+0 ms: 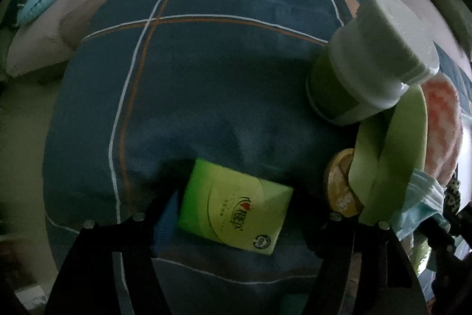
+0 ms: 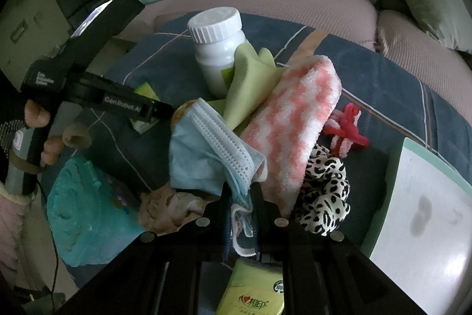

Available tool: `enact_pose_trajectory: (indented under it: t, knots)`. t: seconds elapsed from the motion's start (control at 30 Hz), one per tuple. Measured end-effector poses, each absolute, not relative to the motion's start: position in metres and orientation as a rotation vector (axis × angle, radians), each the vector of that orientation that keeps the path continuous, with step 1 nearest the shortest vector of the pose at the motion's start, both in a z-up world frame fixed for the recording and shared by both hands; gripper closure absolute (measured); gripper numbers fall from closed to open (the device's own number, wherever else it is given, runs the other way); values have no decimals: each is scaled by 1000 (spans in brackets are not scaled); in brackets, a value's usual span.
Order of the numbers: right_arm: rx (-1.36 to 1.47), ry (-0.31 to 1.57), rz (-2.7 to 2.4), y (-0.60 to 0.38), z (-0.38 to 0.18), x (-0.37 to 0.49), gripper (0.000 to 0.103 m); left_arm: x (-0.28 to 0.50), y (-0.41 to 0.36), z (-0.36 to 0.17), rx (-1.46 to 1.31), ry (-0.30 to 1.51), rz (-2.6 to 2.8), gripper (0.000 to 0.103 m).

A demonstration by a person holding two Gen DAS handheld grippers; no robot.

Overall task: Organize soft objects
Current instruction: 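Close the right tool on the blue mask while the left tool grasps the green tissue pack, then carry the mask with the right tool over the tray while the left tool carries the tissue pack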

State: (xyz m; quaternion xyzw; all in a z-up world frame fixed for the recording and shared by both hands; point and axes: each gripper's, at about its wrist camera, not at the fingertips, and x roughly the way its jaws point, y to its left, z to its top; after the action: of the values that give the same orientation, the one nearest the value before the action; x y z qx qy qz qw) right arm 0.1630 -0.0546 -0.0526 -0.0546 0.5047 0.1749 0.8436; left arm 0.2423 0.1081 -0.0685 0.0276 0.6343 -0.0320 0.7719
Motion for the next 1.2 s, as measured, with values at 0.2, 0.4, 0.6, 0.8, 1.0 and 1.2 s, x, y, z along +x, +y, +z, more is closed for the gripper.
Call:
enact_pose_trajectory:
  t: [0.2, 0.4, 0.6, 0.8, 1.0, 1.2]
  knots:
    - [-71, 1040, 377, -61, -42, 155, 93, 228, 119, -50, 12, 1324, -20, 31]
    - [-30, 993, 385, -67, -25, 143, 93, 206, 126, -14, -49, 1233, 30, 31]
    - [26, 918, 381, -79, 1, 128, 93, 179, 117, 40, -116, 1117, 54, 31]
    - [86, 814, 337, -107, 37, 103, 93, 160, 94, 79, -145, 1031, 39, 31]
    - [149, 712, 246, -150, 74, 86, 93, 153, 50, 110, -126, 959, -7, 31]
    - [222, 642, 124, -206, 94, 68, 93, 151, -6, 123, -108, 930, -95, 31]
